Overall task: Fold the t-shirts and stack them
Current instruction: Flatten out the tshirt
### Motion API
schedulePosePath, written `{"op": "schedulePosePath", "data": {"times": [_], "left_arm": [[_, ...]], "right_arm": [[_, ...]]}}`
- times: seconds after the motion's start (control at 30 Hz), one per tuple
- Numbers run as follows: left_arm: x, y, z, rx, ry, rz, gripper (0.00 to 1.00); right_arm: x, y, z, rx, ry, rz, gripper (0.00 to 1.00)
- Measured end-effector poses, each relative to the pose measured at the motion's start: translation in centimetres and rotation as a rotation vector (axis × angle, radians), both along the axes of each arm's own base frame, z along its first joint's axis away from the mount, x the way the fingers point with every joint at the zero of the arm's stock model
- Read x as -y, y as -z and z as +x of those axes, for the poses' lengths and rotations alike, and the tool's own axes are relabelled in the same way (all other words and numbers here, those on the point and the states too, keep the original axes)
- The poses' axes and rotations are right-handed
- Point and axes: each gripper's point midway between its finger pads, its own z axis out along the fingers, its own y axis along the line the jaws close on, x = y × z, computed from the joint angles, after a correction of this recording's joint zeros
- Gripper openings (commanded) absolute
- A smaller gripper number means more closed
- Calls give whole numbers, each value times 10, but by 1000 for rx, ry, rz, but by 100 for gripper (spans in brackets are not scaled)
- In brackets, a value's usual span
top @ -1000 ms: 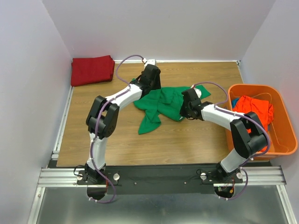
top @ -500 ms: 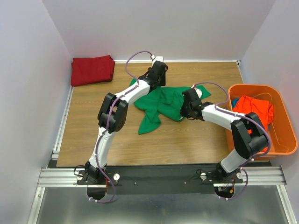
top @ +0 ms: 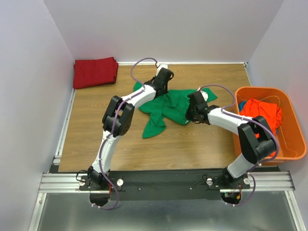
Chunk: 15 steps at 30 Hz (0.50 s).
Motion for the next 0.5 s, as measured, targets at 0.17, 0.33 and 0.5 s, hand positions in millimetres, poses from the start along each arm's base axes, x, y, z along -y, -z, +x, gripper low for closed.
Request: {"op": "schedulePosePath", "data": {"times": [0.17,0.33,0.5], "left_arm": [[-6,2,-2,-2,-20,15,0],[-29,-19,-11,9,-58,33,0],[-114,-101,-17,104,-193,-29,0]], "right_arm": [[0,0,1,3,0,1,1],[1,0,3,5,6,-5,1],[15,-16,31,36,51,0,1]]}}
